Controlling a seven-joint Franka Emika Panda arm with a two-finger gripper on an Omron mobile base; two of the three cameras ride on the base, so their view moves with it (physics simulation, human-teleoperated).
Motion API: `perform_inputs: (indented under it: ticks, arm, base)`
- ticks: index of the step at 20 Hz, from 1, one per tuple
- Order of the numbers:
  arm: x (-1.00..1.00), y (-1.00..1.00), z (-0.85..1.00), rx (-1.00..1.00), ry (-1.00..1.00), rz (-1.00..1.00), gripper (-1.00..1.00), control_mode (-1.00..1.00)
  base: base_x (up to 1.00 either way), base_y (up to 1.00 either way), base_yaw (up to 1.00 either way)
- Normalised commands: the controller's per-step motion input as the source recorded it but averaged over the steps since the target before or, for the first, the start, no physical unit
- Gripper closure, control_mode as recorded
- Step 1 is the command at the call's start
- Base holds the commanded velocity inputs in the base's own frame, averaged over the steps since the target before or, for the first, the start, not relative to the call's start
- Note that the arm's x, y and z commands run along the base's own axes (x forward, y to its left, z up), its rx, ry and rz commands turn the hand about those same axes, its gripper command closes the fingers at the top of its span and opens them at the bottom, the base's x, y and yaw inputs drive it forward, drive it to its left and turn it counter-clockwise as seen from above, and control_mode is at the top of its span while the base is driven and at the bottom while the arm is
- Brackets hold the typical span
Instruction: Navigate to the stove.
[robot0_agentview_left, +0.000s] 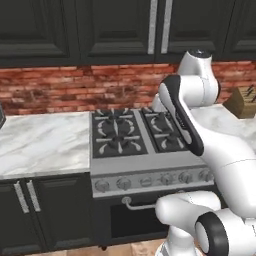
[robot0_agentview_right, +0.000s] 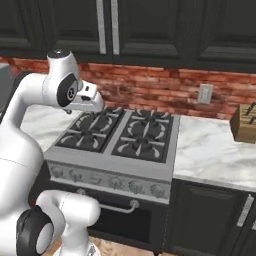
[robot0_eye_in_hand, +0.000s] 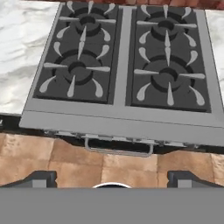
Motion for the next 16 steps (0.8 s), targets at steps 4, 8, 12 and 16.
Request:
perform_inputs:
  ticks: [4, 8, 12, 16]
  arm:
    - [0.0, 0.0, 0.0, 0.0, 0.0, 0.0, -1.0, 1.0]
    - [0.0, 0.0, 0.0, 0.0, 0.0, 0.0, -1.0, 1.0]
    - [0.0, 0.0, 0.0, 0.0, 0.0, 0.0, -1.0, 1.0]
    - [0.0, 0.0, 0.0, 0.0, 0.0, 0.0, -1.0, 1.0]
  base:
    - [0.67, 0.08, -0.11]
    - [0.67, 0.06, -0.09]
    - [0.64, 0.02, -0.04]
    - [0.71, 0.0, -0.03]
